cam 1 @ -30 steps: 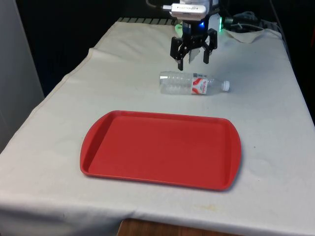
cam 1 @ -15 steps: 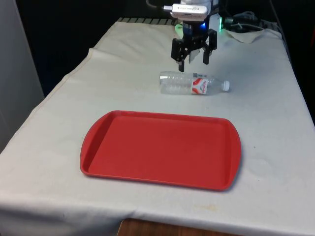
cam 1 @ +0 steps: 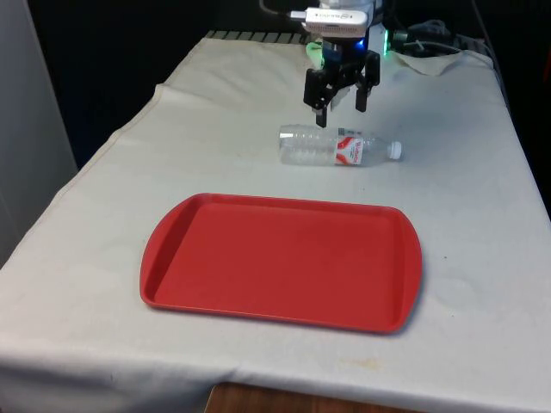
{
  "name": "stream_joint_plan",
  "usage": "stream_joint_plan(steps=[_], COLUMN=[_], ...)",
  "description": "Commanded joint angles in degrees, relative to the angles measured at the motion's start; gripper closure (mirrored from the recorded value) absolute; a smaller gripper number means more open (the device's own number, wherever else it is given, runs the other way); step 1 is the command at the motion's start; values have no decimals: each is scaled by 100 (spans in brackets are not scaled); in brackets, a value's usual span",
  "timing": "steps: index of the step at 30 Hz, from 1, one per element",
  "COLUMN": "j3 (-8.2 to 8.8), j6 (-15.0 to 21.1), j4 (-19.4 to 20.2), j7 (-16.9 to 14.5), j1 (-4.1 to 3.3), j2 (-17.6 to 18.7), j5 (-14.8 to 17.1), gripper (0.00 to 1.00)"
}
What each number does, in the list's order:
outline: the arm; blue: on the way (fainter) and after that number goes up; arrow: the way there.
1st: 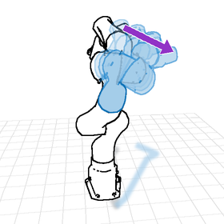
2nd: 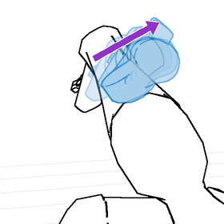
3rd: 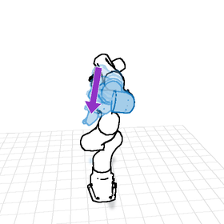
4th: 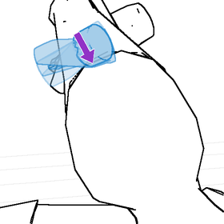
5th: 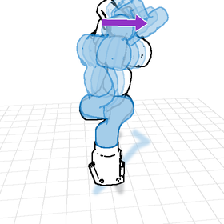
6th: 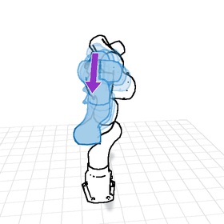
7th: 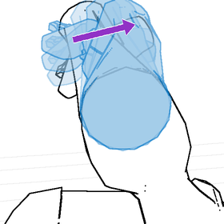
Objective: Place the bottle upright on the tray.
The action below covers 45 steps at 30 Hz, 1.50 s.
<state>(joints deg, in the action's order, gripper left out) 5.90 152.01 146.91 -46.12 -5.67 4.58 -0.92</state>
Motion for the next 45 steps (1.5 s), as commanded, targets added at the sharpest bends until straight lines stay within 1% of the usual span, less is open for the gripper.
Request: stream_joint_plan(steps=[1, 3, 4, 6, 12, 13, 14, 16, 21, 23, 24, 25, 31, 32, 33, 41, 42, 43, 45], j3=[-11, -11, -6, -17, -23, -23, -11, -23, -23, -23, -11, -23, -23, -23, -11, -23, -17, -29, -29], j6=[23, 29, 0, 46, 63, 69, 11, 69, 63, 63, 17, 63, 57, 57, 17, 69, 17, 74, 74], j4=[17, 17, 0, 17, 11, 11, 0, 11, 11, 6, 0, 6, 6, 6, -6, 6, -6, 6, 6], j7=[-52, -126, -115, -241, -476, -561, -476, -642, -859, -940, -911, -980, -1203, -1278, -1261, -1610, -1558, -1656, -1730], j1=[-6, -6, 0, -6, -6, -6, 0, -6, -6, -6, 0, -6, -6, -6, 0, -6, 0, -6, -6], j2=[-11, -11, 0, -6, -6, -6, 0, -6, -6, -6, 0, -6, -6, -6, 0, 0, 0, 0, 0], j5=[-6, -6, 0, -6, -6, -6, 0, 0, 0, 0, 0, 0, 0, 0, 0, 6, 0, 6, 11], gripper=[0, 0, 0, 0, 0, 0, 0, 0, 0, 0, 0, 0, 0, 0, 0, 0, 0, 0, 0])
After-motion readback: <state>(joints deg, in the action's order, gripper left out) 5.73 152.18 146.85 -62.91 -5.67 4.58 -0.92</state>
